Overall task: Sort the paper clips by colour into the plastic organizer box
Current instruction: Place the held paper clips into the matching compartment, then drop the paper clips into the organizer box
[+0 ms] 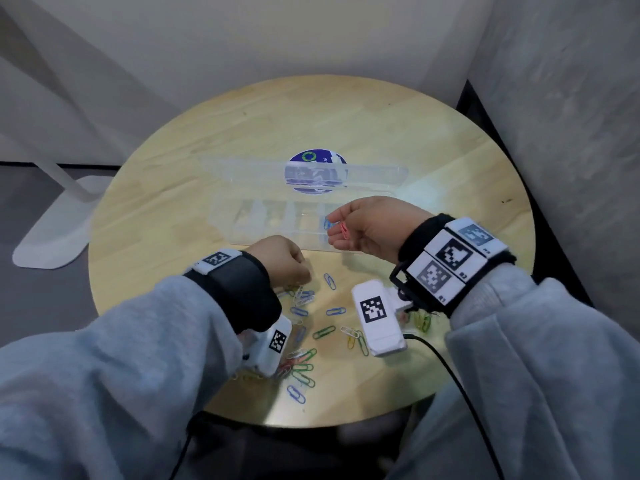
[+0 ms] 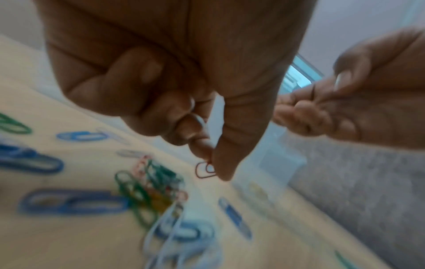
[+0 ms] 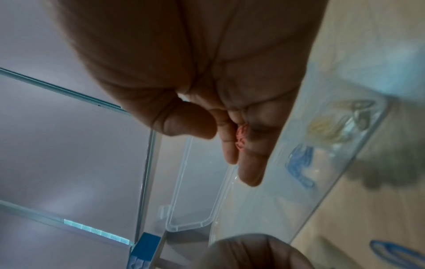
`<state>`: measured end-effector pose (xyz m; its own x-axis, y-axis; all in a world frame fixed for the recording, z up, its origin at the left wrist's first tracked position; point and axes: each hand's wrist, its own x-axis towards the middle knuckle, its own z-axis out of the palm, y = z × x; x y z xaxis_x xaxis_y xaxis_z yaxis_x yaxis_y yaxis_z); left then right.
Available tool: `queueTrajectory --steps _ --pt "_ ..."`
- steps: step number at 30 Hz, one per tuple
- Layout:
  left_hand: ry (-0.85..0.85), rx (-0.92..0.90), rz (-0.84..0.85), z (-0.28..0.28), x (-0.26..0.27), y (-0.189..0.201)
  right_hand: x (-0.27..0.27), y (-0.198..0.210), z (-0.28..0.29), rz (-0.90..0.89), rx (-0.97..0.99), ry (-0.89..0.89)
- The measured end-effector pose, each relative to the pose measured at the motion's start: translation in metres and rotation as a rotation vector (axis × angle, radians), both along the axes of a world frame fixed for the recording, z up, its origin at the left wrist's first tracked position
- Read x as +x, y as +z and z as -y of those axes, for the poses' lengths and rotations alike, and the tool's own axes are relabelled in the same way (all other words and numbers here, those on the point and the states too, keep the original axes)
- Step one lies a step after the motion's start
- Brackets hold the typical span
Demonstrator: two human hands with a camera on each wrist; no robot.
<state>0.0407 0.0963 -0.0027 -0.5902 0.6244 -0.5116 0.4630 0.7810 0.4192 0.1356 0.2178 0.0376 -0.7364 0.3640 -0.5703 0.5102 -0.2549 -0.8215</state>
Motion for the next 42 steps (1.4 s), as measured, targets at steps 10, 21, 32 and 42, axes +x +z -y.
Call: queueTrajectory --steps 10,21,32,42 --pt "0.231 0.398 0.063 0.0 -0.046 0.034 -0.033 -0.002 0.012 -0.117 0.074 -0.106" --pt "0.19 0.465 0.018 -0.032 -0.03 0.021 0.026 0.001 -0.02 0.009 0.298 0.088" --pt "-0.298 0.402 -0.313 -0.007 0.009 0.018 0.049 -0.016 -0.006 0.412 0.793 0.5" --pt "-0.486 -0.119 -0.267 -0.01 0.045 -0.018 0.055 -0.015 -0.037 0.533 0.88 0.44"
